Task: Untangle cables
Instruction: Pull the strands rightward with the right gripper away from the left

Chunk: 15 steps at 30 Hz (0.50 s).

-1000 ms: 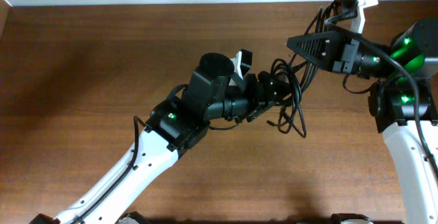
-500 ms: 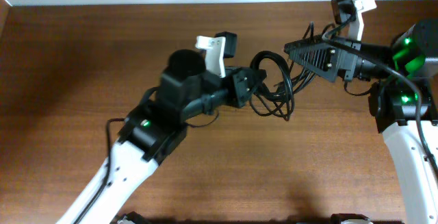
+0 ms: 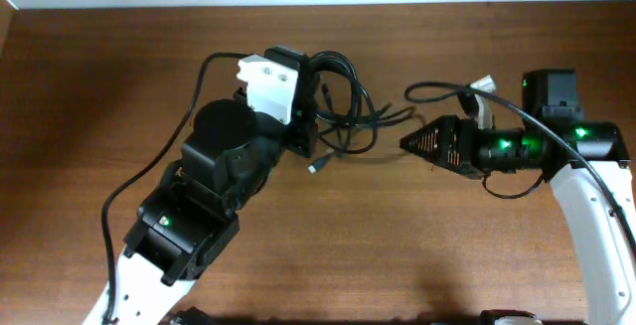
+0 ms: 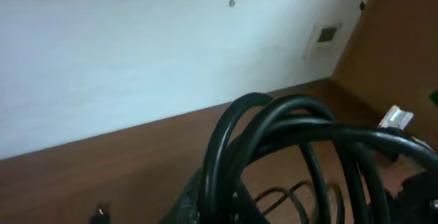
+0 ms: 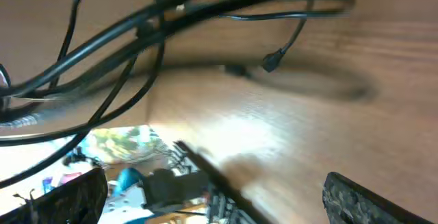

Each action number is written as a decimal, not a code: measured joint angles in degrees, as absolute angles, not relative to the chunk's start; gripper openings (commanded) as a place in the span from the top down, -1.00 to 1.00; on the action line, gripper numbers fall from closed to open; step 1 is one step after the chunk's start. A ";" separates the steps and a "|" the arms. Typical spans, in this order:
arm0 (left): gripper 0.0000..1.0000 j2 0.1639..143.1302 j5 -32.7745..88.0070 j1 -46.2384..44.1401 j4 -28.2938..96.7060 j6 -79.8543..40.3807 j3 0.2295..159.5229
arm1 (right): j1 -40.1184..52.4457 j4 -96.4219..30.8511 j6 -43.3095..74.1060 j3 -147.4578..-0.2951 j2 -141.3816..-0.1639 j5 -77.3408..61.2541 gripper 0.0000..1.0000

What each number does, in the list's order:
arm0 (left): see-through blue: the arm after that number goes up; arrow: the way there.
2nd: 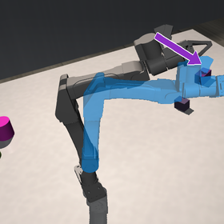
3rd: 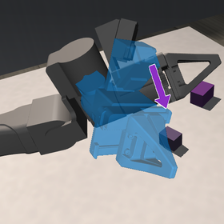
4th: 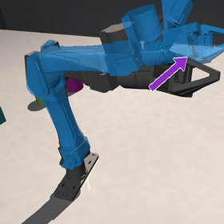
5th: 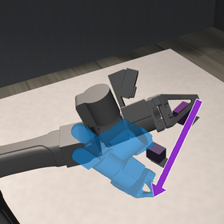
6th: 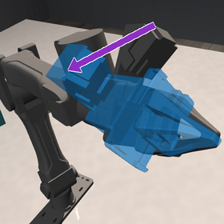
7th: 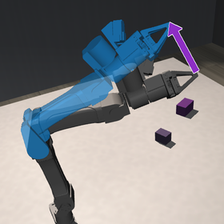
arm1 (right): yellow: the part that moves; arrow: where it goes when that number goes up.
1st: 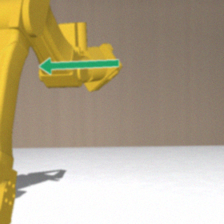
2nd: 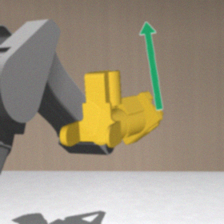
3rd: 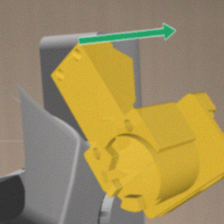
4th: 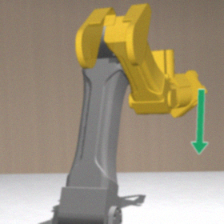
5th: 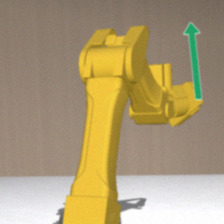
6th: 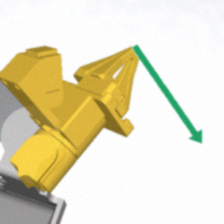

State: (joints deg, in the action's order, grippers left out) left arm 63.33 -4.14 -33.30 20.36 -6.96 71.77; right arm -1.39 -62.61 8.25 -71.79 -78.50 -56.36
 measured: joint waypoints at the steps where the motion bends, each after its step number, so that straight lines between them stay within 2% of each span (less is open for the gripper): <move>1: 1.00 63.29 -3.90 -33.30 21.85 -4.73 71.81 | -1.39 -62.52 3.90 -71.79 -78.50 -57.41 -0.98; 6: 1.00 63.33 10.15 -33.30 26.41 8.49 71.77 | -1.39 -62.17 -16.45 -71.79 -78.35 -73.73 -0.98; 12: 1.00 64.93 25.04 -33.23 26.85 19.62 71.77 | -1.39 -62.72 -19.75 -71.79 -73.65 -78.15 -0.98; 15: 1.00 67.40 27.99 -33.23 21.89 20.62 71.77 | -1.39 -68.64 -19.94 -71.79 -73.43 -76.49 -0.98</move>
State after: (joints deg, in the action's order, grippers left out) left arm 67.40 27.99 -33.23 21.89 20.62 71.77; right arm -1.39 -68.64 -19.94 -71.79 -73.43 -76.49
